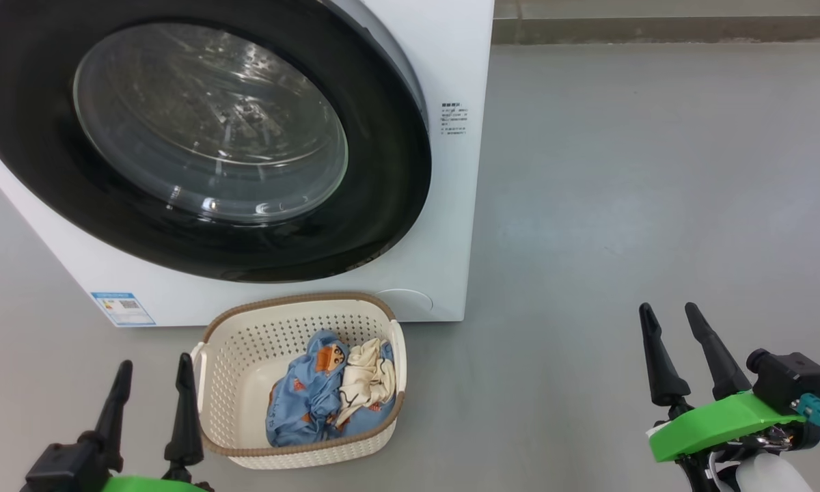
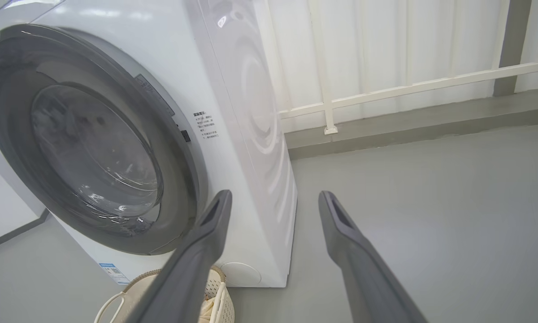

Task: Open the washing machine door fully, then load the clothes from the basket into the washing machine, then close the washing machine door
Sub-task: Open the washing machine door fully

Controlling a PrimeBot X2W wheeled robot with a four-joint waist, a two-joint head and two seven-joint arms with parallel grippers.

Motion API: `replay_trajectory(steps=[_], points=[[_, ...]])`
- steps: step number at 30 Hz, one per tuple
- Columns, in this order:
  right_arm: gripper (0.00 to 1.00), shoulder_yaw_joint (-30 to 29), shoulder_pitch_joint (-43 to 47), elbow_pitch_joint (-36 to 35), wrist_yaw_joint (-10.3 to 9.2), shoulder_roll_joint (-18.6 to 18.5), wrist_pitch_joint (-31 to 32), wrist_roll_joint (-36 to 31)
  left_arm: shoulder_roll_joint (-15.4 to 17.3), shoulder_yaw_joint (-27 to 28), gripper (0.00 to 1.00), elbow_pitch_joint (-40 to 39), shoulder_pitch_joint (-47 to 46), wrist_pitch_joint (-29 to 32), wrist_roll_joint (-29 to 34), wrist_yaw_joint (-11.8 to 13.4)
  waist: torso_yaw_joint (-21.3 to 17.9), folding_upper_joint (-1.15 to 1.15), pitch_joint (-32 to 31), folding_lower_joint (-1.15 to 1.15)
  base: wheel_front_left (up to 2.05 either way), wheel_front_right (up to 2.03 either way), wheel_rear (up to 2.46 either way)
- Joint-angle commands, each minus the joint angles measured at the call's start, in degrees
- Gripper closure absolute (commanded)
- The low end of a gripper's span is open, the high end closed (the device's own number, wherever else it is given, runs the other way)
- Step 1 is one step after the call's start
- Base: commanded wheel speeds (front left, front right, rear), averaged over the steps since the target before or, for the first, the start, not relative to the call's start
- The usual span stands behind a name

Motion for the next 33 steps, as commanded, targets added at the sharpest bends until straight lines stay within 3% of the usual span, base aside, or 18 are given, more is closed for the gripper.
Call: replay_trajectory(steps=[1, 2, 3, 7, 14, 15, 19, 23, 27, 33], points=[[0.55, 0.6, -3.0, -1.2, 0.43, 0.1, -0.7, 1.4, 0.4, 1.4, 0.00, -1.2, -0.7, -0.4, -0.4, 0.0, 0.2, 0.00, 0.1, 0.00, 0.00, 0.00, 0.00], [0.97, 0.6, -3.5, -1.0, 0.43, 0.3, -0.7, 2.7, 0.2, 1.3, 0.00, -1.2, -0.6, -0.4, -0.4, 0.0, 0.3, 0.00, 0.2, 0.00, 0.00, 0.00, 0.00], [1.00, 0.7, -4.1, -0.9, 0.43, 0.4, -0.7, 4.0, 0.0, 1.2, 0.00, -1.2, -0.5, -0.4, -0.5, 0.0, 0.4, 0.00, 0.3, 0.00, 0.00, 0.00, 0.00], [1.00, 0.7, -7.5, -1.4, 0.43, 1.0, -0.7, 11.2, -0.7, 0.5, 0.00, -1.1, -0.5, -0.4, -0.7, 0.0, 1.2, 0.00, 0.8, 0.00, 0.00, 0.00, 0.00], [1.00, 0.6, -14.8, -3.4, 0.43, 1.1, -0.7, 38.1, -1.5, -1.0, 0.00, -0.9, -1.8, -0.4, -1.2, 0.0, 3.4, 0.00, 2.7, 0.00, 0.00, 0.00, 0.00], [1.00, 0.6, -14.8, -3.4, 0.43, 1.1, -0.7, 38.1, -1.5, -1.0, 0.00, -0.9, -1.8, -0.4, -1.2, 0.0, 3.4, 0.00, 2.7, 0.00, 0.00, 0.00, 0.00], [1.00, 1.5, -19.6, -3.2, 0.43, -1.4, -0.4, 50.9, -1.8, -2.0, 0.00, -0.7, -2.9, -0.4, -1.7, 0.0, 4.8, 0.00, 4.5, 0.00, 0.00, 0.00, 0.00], [1.00, 0.9, -24.2, -3.7, 0.43, -3.7, 4.0, 61.4, -2.1, -3.1, 0.00, -0.6, -4.5, -0.4, -2.4, 0.0, 6.7, 0.00, 6.9, 0.00, 0.00, 0.00, 0.00], [1.00, 0.7, -28.3, -2.1, 0.43, -6.0, 11.4, 66.6, -2.4, -4.2, 0.00, -0.5, -6.1, -0.4, -3.0, 0.0, 8.8, 0.00, 9.4, 0.00, 0.00, 0.00, 0.00], [1.00, 1.4, -34.5, 2.0, 0.43, -8.9, 23.4, 69.4, -2.8, -5.9, 0.00, -0.3, -8.2, -0.4, -4.0, 0.0, 11.4, 0.00, 13.1, 0.00, 0.00, 0.00, 0.00]])
